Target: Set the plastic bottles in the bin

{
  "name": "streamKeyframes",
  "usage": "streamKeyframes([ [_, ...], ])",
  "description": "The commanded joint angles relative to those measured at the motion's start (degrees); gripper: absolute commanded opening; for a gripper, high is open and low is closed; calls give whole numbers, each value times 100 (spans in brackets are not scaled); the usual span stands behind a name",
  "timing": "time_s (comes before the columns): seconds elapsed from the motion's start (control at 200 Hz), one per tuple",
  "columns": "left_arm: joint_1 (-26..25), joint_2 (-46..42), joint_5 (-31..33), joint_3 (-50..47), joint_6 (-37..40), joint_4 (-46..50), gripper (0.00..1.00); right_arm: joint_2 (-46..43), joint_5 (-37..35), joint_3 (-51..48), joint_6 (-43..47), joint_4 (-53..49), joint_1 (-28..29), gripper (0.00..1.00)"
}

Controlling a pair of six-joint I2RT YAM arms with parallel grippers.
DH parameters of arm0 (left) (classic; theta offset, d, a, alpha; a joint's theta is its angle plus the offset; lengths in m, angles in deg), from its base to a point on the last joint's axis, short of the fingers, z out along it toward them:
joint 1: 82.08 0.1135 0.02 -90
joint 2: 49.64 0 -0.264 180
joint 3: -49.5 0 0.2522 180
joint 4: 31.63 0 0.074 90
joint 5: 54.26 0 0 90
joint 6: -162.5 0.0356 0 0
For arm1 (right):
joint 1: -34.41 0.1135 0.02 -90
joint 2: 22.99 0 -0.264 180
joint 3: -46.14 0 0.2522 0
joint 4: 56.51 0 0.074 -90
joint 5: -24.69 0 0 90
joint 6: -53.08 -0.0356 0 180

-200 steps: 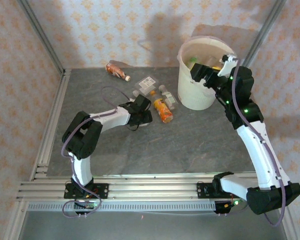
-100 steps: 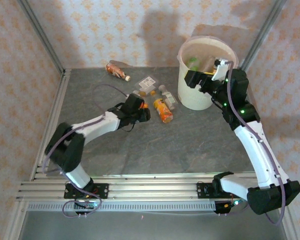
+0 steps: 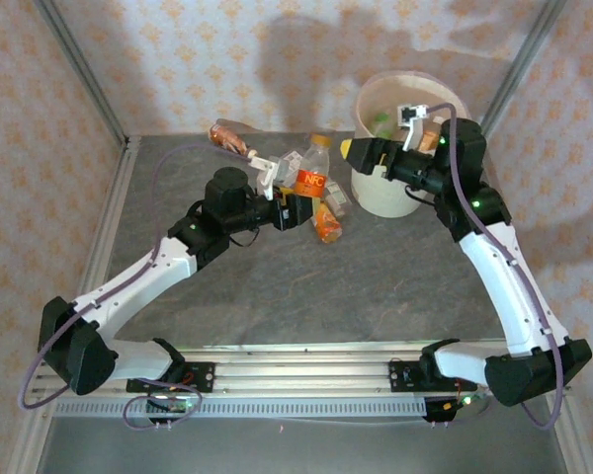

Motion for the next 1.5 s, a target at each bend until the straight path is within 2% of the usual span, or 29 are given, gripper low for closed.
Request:
streamKeyframes([
  [0.0,-99,22,-745,298,-4,-581,47,192,299,274,176,-345,284,99],
  [0.18,-181,137,-917,326,-224,-1028,46,628,-54,514,303,-694,576,100],
  [0.255,-207,183,-926,348,-244,-1038,46,763,49,595,304,-761,614,97],
  [0.305,-224,213,-912,378,-213,-982,46,823,189,614,278,-714,621,90],
  [0.42,-242,265,-851,456,-146,-815,46,814,504,537,54,-377,618,67],
  [0.535,-245,280,-709,519,-99,-628,47,779,322,592,12,-322,615,51],
  [0.595,-243,276,-511,569,-65,-397,56,820,-15,755,167,-557,604,48],
  [0.635,-243,272,-311,627,-49,-181,71,894,-317,968,327,-798,565,46],
  [0.691,-243,235,123,654,-70,125,98,1064,-835,1379,547,-1186,464,45],
  [0.721,-243,209,406,636,-81,274,100,1182,-1229,1654,692,-1417,377,44],
  [0.886,-237,-58,1767,378,-141,1022,100,1954,-3658,2999,1241,-1995,-223,43],
  [0.986,-235,-247,2700,149,-286,1485,100,2496,-4710,3654,1649,-2190,-473,44],
  [1.136,-199,-589,3612,-322,-516,1729,100,3402,-5663,4673,2129,-2752,-768,44],
  [1.326,-87,-791,3891,-566,-610,1940,100,4647,-6608,6235,2668,-3798,-869,47],
  [1.411,-50,-801,3965,-596,-649,1990,100,4940,-6874,6682,2565,-4194,-870,59],
  [1.456,-20,-795,3970,-618,-676,1981,100,4933,-6979,6634,2511,-4202,-864,76],
  [1.491,-5,-779,3961,-626,-677,1963,100,4907,-7049,6593,2473,-4194,-864,84],
])
